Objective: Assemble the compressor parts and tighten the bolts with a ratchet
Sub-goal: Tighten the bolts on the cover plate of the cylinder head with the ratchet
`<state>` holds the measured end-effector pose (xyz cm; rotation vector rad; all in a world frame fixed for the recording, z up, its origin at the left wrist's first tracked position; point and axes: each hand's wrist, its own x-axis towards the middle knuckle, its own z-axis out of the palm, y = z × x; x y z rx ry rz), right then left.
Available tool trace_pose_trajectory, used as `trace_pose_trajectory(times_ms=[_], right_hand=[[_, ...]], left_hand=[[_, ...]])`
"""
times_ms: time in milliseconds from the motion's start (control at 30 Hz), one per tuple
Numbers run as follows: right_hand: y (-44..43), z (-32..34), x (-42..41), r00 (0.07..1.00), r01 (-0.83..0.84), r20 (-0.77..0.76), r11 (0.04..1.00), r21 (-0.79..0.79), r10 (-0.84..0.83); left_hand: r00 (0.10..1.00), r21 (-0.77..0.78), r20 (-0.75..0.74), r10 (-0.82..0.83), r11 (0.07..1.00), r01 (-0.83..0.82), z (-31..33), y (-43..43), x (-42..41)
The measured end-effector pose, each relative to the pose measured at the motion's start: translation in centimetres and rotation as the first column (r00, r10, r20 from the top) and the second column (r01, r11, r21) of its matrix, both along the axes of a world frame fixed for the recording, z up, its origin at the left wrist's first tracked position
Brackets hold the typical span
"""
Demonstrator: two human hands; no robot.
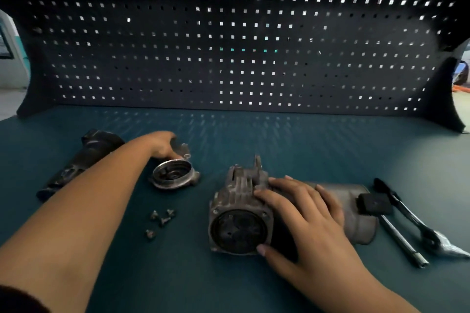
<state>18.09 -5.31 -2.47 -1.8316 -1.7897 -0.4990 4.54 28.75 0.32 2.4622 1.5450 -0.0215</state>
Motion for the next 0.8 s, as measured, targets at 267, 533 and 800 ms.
trace_pose_trajectory(times_ms=[267, 533, 800], right_hand=[[-0.2, 0.3, -0.3, 1.0, 0.01, 0.003, 1.0, -0.021, -0.009], [-0.3, 0.1, -0.1, 0.999, -0.017, -0.047, 0.995, -0.098, 0.012], [-0.8, 0.6, 0.0, 0.984, -0.11, -0.146, 0.991, -0.074, 0.098]], left_hand=[[0.971, 0.183, 0.226, 0.079, 0.975, -0.122, 0.3, -0.7, 0.1], [0.715, 0.305, 0.674, -0.184, 0.951, -0.043, 4.7, -7.0, -1.6], [0.351, -0.083, 0.936, 0.006, 0.975, 0.206, 6.0, -18.3, -4.7]])
